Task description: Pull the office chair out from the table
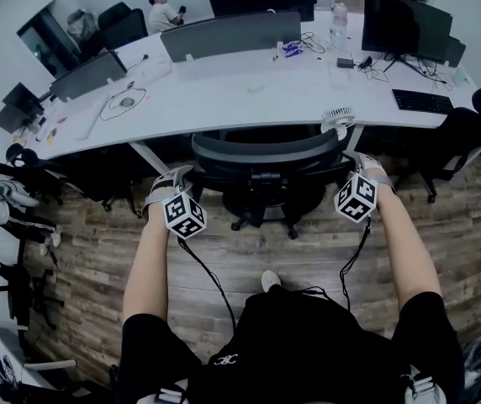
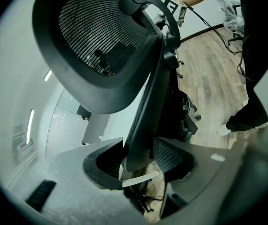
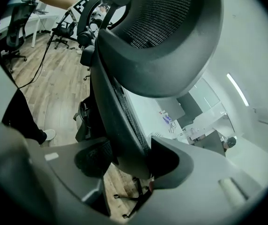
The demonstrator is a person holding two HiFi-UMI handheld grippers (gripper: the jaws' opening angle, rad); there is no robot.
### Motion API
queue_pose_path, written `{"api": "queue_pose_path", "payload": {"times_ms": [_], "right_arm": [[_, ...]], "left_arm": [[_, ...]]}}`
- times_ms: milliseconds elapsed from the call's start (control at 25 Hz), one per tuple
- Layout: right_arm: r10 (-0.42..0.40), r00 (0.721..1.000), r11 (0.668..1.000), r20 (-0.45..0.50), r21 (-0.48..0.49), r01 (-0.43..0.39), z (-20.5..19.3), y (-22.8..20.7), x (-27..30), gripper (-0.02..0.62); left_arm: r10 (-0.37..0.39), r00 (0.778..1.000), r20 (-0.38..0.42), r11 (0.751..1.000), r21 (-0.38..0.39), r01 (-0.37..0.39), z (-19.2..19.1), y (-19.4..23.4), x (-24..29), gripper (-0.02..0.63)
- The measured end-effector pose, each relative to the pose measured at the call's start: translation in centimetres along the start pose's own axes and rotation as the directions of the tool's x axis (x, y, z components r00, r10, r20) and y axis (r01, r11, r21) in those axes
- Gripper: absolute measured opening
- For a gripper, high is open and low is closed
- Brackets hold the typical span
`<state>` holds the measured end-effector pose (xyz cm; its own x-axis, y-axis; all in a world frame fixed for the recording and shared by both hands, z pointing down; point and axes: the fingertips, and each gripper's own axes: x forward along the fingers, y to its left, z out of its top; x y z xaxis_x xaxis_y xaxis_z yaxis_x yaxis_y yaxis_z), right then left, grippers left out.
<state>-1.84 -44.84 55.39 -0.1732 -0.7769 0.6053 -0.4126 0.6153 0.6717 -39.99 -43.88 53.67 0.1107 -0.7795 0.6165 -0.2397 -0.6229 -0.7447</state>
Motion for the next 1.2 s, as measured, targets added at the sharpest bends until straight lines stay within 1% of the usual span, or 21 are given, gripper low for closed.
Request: {"api": "queue_pose_path", "payload": {"times_ms": [240, 520, 800, 1000, 1200], "right_arm": [[0.007, 1.0, 1.0, 0.029, -0.015, -0.006, -0.8, 1.6, -2.6, 0.249], [-0.004, 0.997, 1.0, 0.071, -0.025, 0.006, -1.5, 4.3, -6.2, 0.25], [0.004, 0.995, 0.999, 0.1, -0.042, 0.0, -2.5, 6.5, -9.7, 0.25], [0.025, 0.995, 0.998, 0.098, -0.057, -0.02, -3.6, 8.1, -12.1, 0.25], [0.03, 0.994, 0.998, 0.103, -0.06, -0.024, -4.6, 10.3, -15.2, 0.253]], "left_arm": [[0.003, 1.0, -0.024, 1.0, -0.023, -0.004, 0.3, -2.7, -3.0, 0.198], [0.012, 1.0, -0.023, 0.999, -0.04, -0.013, 0.2, -6.3, -7.5, 0.198], [0.016, 0.999, -0.052, 0.997, -0.077, -0.02, 0.5, -9.5, -11.3, 0.199], [0.013, 0.996, -0.083, 0.996, -0.088, -0.02, 0.9, -12.3, -14.3, 0.199], [0.021, 0.995, -0.093, 0.992, -0.121, -0.032, 1.2, -15.4, -17.9, 0.199]]}}
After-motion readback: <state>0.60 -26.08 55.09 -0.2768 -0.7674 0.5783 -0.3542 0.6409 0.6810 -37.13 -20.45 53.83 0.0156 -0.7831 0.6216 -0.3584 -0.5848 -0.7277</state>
